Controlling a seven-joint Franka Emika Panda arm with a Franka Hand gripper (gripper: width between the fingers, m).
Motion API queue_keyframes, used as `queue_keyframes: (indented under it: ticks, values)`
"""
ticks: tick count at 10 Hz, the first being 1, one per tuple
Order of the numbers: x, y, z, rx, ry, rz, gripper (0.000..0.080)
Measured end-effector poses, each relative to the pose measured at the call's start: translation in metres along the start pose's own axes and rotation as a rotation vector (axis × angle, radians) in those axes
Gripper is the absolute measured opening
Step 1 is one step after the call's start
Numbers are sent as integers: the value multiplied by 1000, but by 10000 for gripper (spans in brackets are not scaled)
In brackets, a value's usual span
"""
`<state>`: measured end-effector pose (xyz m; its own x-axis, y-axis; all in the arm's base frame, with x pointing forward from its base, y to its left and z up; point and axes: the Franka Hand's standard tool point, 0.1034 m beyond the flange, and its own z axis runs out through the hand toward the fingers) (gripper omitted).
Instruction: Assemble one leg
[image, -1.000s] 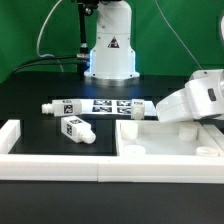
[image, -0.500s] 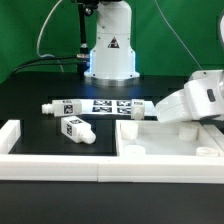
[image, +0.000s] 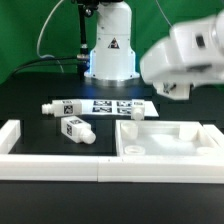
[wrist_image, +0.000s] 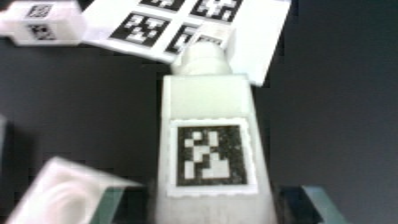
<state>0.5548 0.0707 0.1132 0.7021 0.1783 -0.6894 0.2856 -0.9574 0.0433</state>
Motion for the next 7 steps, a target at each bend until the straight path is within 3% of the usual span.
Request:
queue_keyframes:
  ticks: [1,2,6,7]
  values:
    - [1,15,-8,3,66,-11,285]
    - [8,19,-10,0,117,-17,286]
    - [22,20,-23,-22,428,-18,287]
    - [22,16,-35,45,498,-1,287]
